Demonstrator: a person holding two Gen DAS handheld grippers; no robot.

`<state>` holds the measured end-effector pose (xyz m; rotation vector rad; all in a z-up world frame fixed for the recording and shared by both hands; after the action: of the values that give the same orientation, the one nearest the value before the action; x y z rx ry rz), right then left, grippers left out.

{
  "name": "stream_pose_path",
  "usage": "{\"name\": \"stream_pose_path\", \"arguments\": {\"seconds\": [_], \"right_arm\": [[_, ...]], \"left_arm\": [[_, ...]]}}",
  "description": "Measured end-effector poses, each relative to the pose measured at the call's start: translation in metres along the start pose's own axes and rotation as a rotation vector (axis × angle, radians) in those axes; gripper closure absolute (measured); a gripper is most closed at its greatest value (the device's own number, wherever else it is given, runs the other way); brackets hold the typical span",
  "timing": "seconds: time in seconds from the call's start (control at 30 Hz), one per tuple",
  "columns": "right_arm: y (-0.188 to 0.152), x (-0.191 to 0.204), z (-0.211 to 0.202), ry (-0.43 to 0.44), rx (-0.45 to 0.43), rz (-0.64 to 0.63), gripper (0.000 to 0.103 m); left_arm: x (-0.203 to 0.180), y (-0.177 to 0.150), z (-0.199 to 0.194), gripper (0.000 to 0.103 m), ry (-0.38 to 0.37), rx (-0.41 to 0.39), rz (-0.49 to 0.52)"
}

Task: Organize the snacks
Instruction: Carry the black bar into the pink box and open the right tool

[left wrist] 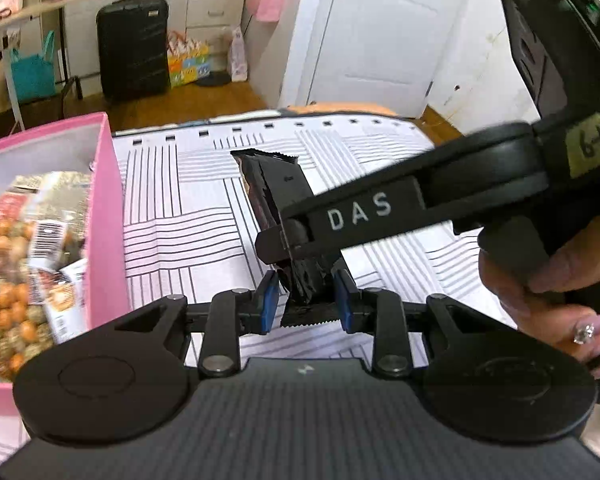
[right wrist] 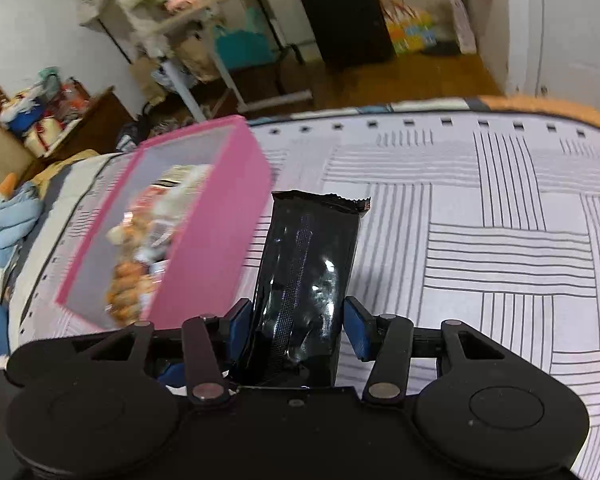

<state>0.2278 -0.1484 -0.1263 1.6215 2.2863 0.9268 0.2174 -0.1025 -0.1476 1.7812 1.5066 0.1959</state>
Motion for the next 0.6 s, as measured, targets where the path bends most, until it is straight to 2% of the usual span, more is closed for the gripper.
{"name": "stream_pose_path", "arguments": {"seconds": [0.17, 0.33, 0.47, 0.6], "right_arm": [[0.011, 0.037, -0.021, 0.036, -0.039, -0.035, 0.048], [0.031, 0.078, -0.026, 0.09, -0.061, -0.076, 0.048], [0.049, 0.113, -0.02, 0.173, -0.057, -0.094, 0.048], [0.069, 0.151, -0.006, 0.237, -0.065, -0.133, 0.048]], "left_arm": [[0.003, 0.0, -0.046, 0.074, 0.007, -0.036, 0.012], [0.018, 0.004, -0.093, 0.074, 0.015, -0.072, -0.001], [0.042, 0.014, -0.123, 0.074, 0.058, -0.101, -0.017], [0.072, 0.023, -0.155, 0.074, 0.135, -0.121, -0.049]]}}
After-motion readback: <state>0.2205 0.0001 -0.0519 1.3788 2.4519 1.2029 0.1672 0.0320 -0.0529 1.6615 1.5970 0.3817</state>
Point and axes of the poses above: each gripper's, at about its wrist camera, not at the fingertips, and z roughly the way its jaws point, x to its left, y to its top, the point moved 9 cm from there along z, roughly the way its jaws point, and after that the axes turned 13 degrees about -z, right-handed, at the moved point
